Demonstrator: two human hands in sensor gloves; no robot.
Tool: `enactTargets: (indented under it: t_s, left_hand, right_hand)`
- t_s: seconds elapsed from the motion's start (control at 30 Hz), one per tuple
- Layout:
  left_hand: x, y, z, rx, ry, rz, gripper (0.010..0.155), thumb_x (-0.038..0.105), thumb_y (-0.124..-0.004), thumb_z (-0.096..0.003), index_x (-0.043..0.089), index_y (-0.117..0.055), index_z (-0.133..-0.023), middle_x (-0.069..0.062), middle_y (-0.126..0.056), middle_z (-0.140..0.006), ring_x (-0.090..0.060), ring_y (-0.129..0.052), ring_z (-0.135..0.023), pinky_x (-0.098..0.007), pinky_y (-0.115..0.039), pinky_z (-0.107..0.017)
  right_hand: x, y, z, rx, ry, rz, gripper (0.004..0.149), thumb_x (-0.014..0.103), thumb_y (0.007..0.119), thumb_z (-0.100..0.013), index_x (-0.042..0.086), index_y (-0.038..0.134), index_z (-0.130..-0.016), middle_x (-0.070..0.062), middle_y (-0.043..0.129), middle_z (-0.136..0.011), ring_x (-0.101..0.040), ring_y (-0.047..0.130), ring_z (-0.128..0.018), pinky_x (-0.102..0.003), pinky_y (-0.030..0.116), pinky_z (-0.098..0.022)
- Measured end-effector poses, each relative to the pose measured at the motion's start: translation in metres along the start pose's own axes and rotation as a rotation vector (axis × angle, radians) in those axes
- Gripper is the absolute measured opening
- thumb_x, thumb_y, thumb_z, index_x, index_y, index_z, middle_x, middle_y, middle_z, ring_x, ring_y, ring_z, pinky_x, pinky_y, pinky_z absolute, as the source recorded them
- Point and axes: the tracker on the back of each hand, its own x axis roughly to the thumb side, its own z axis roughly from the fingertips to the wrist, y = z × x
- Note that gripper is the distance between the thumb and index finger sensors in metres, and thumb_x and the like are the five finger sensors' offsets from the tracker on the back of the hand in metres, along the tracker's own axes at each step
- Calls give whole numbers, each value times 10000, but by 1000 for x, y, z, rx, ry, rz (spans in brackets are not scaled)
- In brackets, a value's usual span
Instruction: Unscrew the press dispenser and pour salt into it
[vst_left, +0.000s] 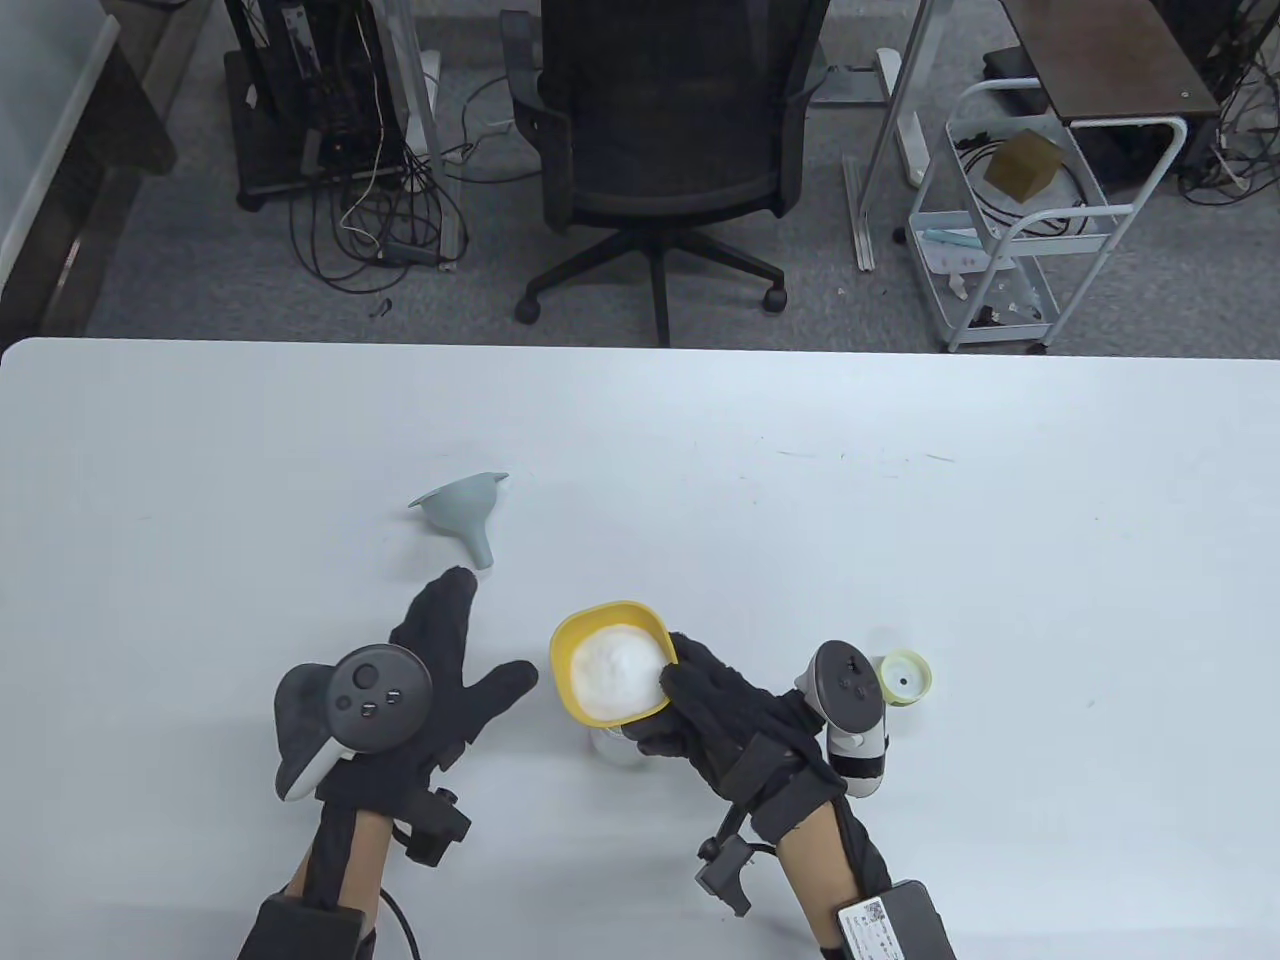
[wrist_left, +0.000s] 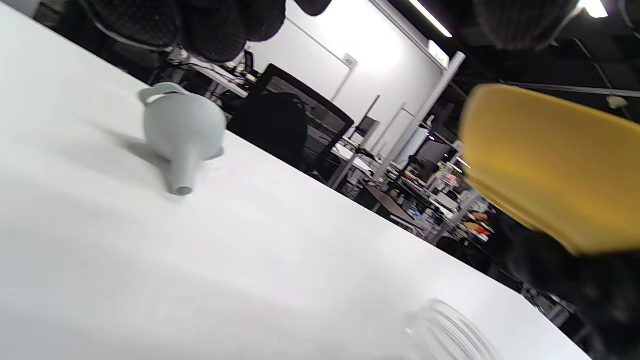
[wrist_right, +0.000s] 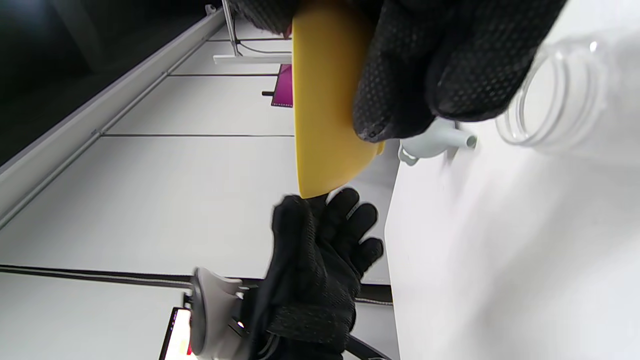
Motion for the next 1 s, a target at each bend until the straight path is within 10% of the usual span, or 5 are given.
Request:
enactTargets:
  t_s: [0.53,1.0]
  left_hand:
    - [-92,7,-133,-82,721,45,1387,862,-609,-465,-262,-233,-1183,-538,-501,-1137,-662,-708,-947,-718,-662,-649]
    - [-79,-38,-203,-190,856,-131,1454,857,-657,-414,-297,-195,-1167,-597,-517,-1109,-649,-786,-899,-702,-718,-612]
  right_hand:
    - [14,-32,11,-113,-50,-15,675,211,525,-693,-295,316,-1088,-545,591,-944,-474,856,-739,-612,761,-560]
    - [10,-36,9,-140,-26,-28,675,214,529,-696,-292,316,-1087,-546,584,-946,-478,852,-738,-614,758,-559]
